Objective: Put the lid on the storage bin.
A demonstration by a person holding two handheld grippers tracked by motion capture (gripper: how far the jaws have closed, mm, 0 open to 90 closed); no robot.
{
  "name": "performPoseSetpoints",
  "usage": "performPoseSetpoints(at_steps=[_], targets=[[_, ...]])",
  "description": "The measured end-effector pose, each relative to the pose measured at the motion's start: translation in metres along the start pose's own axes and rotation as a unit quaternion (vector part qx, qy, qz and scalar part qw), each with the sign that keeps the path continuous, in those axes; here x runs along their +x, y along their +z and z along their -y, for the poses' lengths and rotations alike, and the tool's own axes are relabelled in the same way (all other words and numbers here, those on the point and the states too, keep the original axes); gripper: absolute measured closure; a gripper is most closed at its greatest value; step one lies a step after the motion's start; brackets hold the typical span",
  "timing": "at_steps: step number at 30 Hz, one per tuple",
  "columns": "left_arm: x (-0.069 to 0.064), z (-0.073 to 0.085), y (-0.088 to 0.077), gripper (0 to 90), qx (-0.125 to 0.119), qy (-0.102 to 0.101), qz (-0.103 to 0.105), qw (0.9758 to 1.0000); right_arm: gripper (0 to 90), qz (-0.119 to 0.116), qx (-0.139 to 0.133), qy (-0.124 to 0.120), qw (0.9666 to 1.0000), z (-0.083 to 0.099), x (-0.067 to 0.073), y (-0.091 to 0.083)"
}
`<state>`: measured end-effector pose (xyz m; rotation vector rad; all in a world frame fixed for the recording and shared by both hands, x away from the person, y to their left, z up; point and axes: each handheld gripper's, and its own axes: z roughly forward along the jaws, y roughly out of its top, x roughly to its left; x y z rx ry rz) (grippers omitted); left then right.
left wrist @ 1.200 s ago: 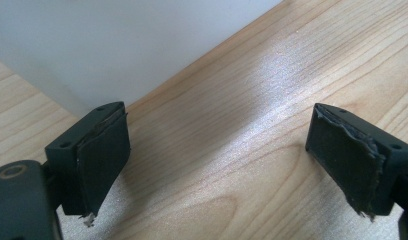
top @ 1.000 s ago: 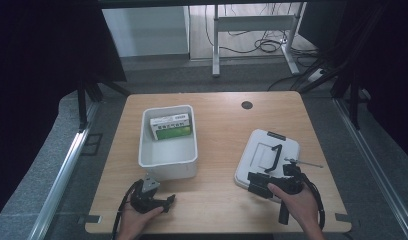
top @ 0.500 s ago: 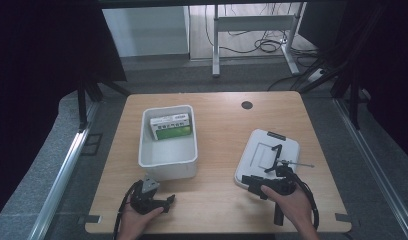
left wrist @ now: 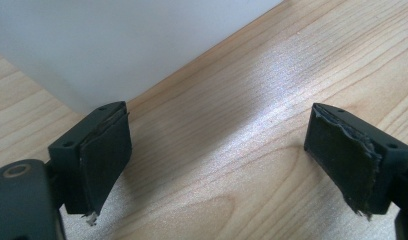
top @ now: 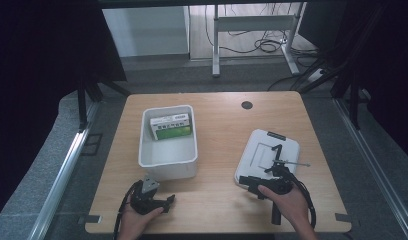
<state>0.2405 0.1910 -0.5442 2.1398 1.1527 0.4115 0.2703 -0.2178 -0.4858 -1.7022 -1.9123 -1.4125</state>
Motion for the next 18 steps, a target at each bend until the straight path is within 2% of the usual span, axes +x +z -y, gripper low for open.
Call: performPoseSetpoints(at_steps=[13, 18], targets=[[0.0, -0.0001, -0.0001, 11.5, 0.001, 0.0, 0.0, 1.0, 43.0, -0.004, -0.006, -0.004, 1.0, -0.0065, 0.0036, -0.0042], [0.0001, -0.0001, 0.0001, 11.4, 0.0, 0.0, 0.0, 1.0, 43.0, 0.002, -0.013, -0.003, 0.9999, -0.009, 0.0041, -0.0086]])
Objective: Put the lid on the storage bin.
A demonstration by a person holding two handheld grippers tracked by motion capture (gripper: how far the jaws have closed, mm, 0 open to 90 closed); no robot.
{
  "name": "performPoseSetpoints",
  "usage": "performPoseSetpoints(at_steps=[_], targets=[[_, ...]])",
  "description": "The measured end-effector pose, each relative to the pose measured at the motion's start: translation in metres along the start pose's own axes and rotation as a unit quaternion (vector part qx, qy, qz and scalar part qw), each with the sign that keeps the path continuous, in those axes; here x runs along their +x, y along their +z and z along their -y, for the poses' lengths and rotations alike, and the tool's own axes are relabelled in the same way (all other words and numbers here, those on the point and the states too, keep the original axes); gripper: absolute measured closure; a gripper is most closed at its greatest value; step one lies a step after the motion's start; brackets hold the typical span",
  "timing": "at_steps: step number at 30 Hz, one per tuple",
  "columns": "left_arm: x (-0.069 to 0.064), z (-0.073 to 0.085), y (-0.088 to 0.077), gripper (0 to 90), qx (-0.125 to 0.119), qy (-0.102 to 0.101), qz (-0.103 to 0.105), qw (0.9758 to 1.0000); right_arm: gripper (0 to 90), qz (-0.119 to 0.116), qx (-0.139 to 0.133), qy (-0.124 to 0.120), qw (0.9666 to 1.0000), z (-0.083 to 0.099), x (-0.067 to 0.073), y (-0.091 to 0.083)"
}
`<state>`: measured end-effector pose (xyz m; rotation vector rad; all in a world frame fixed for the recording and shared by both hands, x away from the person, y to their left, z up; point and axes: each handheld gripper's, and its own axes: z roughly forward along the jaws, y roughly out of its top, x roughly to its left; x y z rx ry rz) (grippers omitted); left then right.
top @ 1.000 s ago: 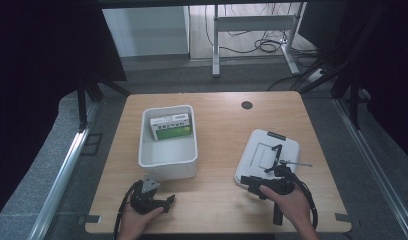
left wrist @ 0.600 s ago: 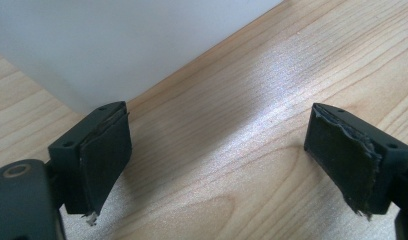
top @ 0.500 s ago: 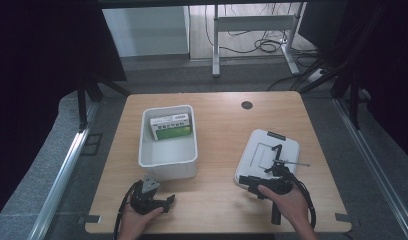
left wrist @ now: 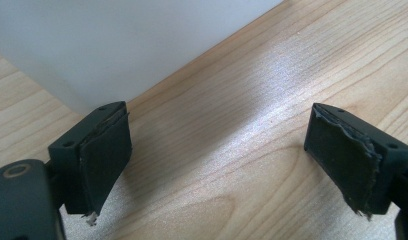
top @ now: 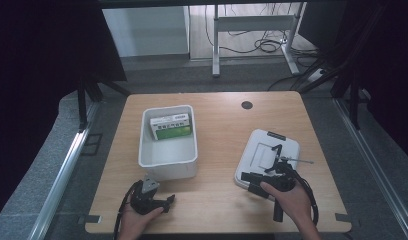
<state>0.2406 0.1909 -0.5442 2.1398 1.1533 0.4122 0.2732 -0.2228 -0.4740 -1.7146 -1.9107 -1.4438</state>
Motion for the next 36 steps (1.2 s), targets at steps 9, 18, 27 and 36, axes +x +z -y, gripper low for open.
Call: performPoseSetpoints(at_steps=[9, 18, 27, 36], targets=[[0.0, 0.0, 0.0, 11.5, 0.0, 0.0, 0.0, 1.0, 43.1, 0.009, -0.009, 0.0, 0.9999, -0.005, 0.002, -0.007], [0.001, 0.0, 0.0, 11.3, 0.0, 0.002, 0.001, 1.0, 43.1, 0.03, -0.012, -0.005, 0.9995, -0.017, 0.005, -0.019], [0.001, -0.001, 0.0, 11.4, 0.0, 0.002, 0.001, 1.0, 43.1, 0.047, -0.017, -0.001, 0.9987, -0.031, 0.011, -0.028], [0.001, -0.001, 0.001, 11.5, -0.001, 0.002, 0.0, 1.0, 43.1, 0.056, -0.011, -0.008, 0.9983, -0.043, 0.017, -0.029]])
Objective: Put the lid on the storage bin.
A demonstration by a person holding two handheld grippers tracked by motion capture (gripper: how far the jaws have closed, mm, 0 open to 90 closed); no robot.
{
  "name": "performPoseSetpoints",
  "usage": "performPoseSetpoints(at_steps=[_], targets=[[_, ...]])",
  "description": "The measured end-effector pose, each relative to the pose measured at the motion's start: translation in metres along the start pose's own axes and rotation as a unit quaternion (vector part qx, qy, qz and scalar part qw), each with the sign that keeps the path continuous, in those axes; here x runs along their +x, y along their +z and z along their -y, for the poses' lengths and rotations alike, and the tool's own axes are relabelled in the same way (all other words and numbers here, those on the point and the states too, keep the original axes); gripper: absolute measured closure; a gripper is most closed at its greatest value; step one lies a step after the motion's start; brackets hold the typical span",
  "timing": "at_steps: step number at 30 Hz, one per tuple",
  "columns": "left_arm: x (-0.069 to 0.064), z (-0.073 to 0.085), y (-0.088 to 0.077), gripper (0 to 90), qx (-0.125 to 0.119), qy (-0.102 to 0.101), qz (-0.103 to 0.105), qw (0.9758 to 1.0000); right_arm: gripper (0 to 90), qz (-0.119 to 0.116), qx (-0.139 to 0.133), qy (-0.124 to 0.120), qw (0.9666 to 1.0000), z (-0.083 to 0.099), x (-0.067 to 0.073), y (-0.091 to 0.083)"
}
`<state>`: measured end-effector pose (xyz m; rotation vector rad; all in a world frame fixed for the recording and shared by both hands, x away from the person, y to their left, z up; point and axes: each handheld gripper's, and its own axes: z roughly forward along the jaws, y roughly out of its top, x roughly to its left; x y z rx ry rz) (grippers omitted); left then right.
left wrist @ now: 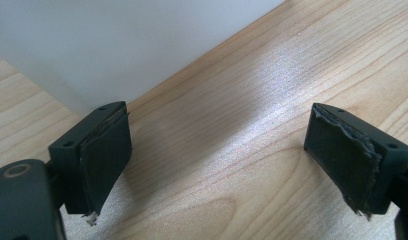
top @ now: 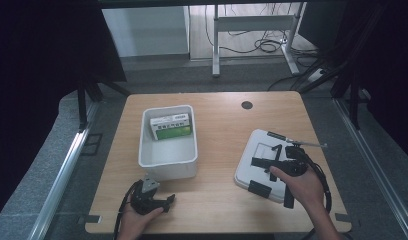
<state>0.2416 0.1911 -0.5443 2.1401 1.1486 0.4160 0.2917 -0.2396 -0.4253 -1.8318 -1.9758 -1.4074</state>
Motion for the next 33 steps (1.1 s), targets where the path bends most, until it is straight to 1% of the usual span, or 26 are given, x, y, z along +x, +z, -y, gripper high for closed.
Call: performPoseSetpoints(at_steps=[4, 13, 17, 25, 32, 33], targets=[[0.0, 0.0, 0.0, 11.6, 0.0, 0.0, 0.0, 1.0, 43.1, 0.006, -0.001, -0.001, 1.0, -0.007, 0.001, 0.0], [0.0, 0.0, 0.0, 11.7, 0.0, 0.0, 0.0, 1.0, 43.2, 0.026, -0.005, -0.001, 0.9996, -0.021, -0.003, -0.004], [0.0, 0.0, 0.0, 11.9, 0.0, -0.003, 0.0, 1.0, 43.6, 0.036, -0.005, 0.004, 0.9993, -0.025, -0.006, -0.006], [0.0, 0.0, 0.0, 11.9, 0.0, -0.002, 0.0, 1.0, 43.8, 0.052, -0.002, 0.014, 0.9985, -0.035, -0.01, -0.008], [0.0, 0.001, 0.0, 11.9, 0.0, -0.001, 0.0, 1.0, 43.8, 0.066, -0.002, 0.014, 0.9977, -0.042, -0.012, -0.008], [0.0, 0.001, -0.001, 11.9, 0.0, -0.003, -0.001, 1.0, 44.1, 0.07, -0.001, 0.018, 0.9974, -0.045, -0.013, -0.009]])
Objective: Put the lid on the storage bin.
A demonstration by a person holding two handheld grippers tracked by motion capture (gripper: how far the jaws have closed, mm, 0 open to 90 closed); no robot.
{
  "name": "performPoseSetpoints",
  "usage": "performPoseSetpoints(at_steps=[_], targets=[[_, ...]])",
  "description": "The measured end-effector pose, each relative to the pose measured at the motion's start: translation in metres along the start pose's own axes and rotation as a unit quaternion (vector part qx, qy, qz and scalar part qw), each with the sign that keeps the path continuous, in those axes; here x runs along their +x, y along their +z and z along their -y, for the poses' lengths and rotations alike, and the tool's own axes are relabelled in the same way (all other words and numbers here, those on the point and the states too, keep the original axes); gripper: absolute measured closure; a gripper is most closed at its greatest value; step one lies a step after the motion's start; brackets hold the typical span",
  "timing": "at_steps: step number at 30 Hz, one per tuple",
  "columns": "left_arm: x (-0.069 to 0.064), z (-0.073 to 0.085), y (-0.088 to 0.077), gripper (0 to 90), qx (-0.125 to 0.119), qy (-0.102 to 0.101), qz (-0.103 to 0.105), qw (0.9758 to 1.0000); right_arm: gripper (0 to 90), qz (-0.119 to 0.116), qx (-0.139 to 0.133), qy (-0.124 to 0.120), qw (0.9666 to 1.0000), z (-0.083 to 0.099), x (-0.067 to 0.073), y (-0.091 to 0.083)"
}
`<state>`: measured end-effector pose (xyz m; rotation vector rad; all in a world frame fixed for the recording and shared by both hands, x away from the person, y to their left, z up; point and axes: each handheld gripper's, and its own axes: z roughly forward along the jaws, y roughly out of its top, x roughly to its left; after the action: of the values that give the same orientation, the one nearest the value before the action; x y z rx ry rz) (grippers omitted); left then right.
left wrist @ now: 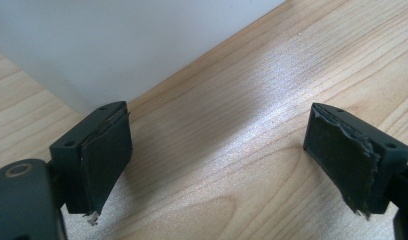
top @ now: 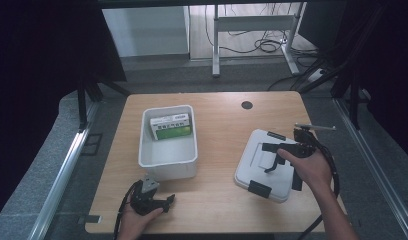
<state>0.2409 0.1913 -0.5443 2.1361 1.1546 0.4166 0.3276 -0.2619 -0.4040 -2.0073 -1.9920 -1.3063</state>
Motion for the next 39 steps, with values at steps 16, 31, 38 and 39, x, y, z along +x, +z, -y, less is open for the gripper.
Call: performPoseSetpoints(at_steps=[16, 31, 38, 39], targets=[[0.0, 0.0, -0.001, 12.0, 0.001, -0.002, -0.001, 1.0, 48.5, 0.045, 0.008, 0.027, 0.9986, -0.012, -0.016, -0.005], [0.0, 0.0, -0.001, 11.9, 0.001, -0.001, -0.001, 1.0, 54.2, 0.086, 0.04, 0.049, 0.9943, -0.014, -0.034, 0.005], [0.0, 0.0, -0.001, 12.0, 0.001, -0.002, -0.001, 1.0, 55.6, 0.099, 0.053, 0.064, 0.9916, -0.014, -0.038, 0.013], [0.0, 0.0, -0.001, 11.9, 0.001, -0.002, -0.001, 1.0, 55.6, 0.099, 0.053, 0.064, 0.9916, -0.014, -0.038, 0.013]])
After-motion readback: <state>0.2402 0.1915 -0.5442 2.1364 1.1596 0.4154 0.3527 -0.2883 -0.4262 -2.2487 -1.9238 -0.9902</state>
